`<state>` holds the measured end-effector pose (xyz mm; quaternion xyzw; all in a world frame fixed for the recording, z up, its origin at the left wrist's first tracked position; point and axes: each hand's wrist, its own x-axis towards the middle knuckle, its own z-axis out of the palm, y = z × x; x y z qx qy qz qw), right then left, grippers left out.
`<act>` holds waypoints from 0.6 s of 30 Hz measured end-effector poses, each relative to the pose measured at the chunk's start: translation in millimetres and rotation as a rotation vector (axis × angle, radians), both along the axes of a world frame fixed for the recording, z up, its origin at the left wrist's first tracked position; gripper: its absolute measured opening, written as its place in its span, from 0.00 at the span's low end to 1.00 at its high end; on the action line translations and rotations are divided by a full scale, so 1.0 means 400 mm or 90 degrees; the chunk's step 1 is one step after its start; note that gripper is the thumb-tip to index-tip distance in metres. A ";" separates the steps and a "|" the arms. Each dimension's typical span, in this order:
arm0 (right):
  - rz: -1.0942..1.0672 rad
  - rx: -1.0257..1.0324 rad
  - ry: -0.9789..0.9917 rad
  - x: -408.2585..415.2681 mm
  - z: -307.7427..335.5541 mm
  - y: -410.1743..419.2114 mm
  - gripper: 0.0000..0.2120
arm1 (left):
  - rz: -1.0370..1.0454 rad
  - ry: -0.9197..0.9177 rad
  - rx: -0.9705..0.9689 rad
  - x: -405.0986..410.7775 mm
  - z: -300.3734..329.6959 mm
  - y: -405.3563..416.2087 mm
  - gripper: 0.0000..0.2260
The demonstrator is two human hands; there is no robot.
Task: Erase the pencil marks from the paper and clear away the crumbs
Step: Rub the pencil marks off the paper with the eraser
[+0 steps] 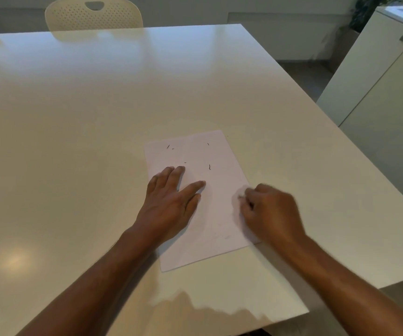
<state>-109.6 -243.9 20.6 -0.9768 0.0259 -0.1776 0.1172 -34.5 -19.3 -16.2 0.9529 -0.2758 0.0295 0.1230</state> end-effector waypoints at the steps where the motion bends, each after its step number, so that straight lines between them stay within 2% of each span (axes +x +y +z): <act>1: 0.041 0.001 0.019 -0.022 -0.003 0.037 0.08 | 0.000 -0.001 -0.001 0.000 0.001 -0.001 0.21; 4: 0.128 0.000 0.052 -0.057 -0.005 0.073 0.08 | 0.000 0.001 0.007 0.001 0.003 -0.001 0.21; 9: -0.023 0.001 -0.001 0.007 -0.007 -0.034 0.09 | -0.001 0.001 0.001 0.002 -0.001 -0.001 0.20; 14: 0.124 0.006 0.045 -0.070 -0.006 0.075 0.07 | 0.000 0.001 0.011 0.002 0.003 -0.002 0.21; 18: -0.014 0.009 -0.011 -0.004 -0.013 -0.033 0.08 | -0.003 0.004 0.002 0.001 0.001 0.000 0.21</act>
